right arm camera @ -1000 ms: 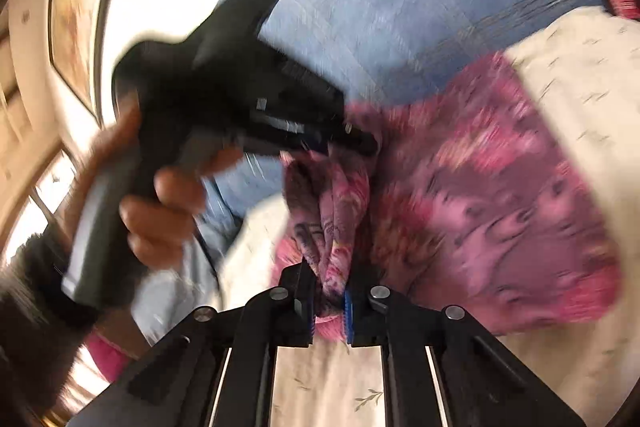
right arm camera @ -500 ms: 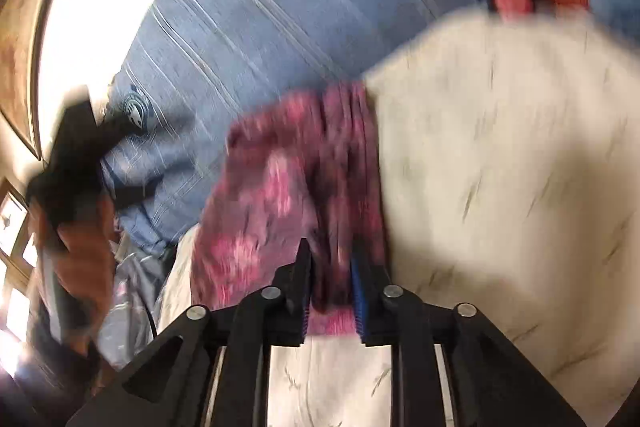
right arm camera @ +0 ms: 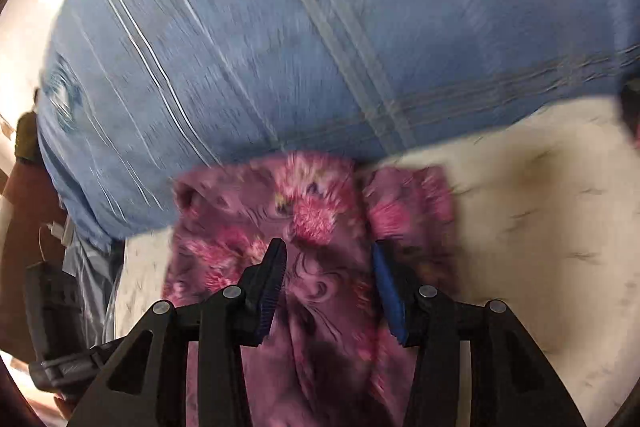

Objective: Fold small clothes

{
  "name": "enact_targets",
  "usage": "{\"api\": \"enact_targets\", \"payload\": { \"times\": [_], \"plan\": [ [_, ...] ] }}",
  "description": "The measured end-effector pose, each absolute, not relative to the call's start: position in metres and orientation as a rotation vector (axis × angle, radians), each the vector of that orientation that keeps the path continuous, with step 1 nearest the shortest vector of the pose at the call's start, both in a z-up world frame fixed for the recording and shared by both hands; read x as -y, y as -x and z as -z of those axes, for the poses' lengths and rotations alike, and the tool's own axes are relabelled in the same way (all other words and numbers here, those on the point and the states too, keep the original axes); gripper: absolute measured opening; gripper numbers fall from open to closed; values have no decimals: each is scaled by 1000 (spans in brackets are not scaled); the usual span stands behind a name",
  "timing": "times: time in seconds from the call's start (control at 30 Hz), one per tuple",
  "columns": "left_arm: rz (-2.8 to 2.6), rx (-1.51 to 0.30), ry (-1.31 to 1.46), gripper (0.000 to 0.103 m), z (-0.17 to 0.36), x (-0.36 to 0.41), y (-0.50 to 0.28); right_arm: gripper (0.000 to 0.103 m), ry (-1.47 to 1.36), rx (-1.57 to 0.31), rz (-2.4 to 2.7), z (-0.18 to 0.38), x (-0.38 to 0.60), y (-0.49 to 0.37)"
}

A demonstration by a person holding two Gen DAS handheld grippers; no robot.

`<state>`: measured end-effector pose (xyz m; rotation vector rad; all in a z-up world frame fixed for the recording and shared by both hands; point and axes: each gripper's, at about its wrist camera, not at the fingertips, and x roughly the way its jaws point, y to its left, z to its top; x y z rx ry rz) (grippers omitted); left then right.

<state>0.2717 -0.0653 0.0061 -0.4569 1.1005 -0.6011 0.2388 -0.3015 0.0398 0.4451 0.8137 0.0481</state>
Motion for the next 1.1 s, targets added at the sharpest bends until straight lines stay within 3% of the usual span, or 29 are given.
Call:
{"api": "enact_targets", "payload": {
  "times": [0.03,0.07,0.2,0.33,0.37,0.43,0.5,0.53,0.57,0.63,0.7,0.73,0.83,0.9,0.97,1.1],
  "plan": [
    [606,-1104,459,57,-6,66,-272,10,-440,-841,-67,-35,297,-244],
    [615,-1102,466,57,-8,65,-270,5,-416,-821,-88,-39,293,-243],
    [614,-1052,417,57,-9,71,-265,5,-512,-572,-56,-62,320,-209],
    [565,-1080,333,57,-4,86,-261,6,-514,-824,63,-14,337,-228],
    [552,-1058,307,57,-8,88,-256,13,-496,-784,60,-20,333,-217],
    [533,-1032,255,57,-17,88,-244,14,-512,-727,13,-33,329,-196],
    [547,-1027,238,57,-25,83,-225,30,-554,-715,-90,-40,325,-173],
    [554,-1017,239,57,-26,81,-219,50,-561,-725,-126,-41,323,-160],
    [555,-1000,235,58,-29,80,-210,61,-556,-733,-141,-40,321,-149],
    [542,-985,209,60,-26,80,-194,60,-523,-739,-144,-33,312,-126],
    [539,-1029,182,60,-15,88,-187,21,-448,-793,-133,-22,301,-123],
    [539,-1055,165,60,-11,88,-185,11,-389,-811,-107,-18,294,-118],
    [505,-1070,116,63,4,91,-173,12,-370,-733,-64,-18,294,-95],
    [485,-1094,141,62,10,89,-170,13,-308,-826,-40,4,290,-100],
    [490,-1074,150,62,0,83,-159,21,-298,-806,-26,-11,287,-96],
    [442,-1014,59,61,-12,85,-143,23,-318,-672,-98,-40,281,-61]
  ]
}}
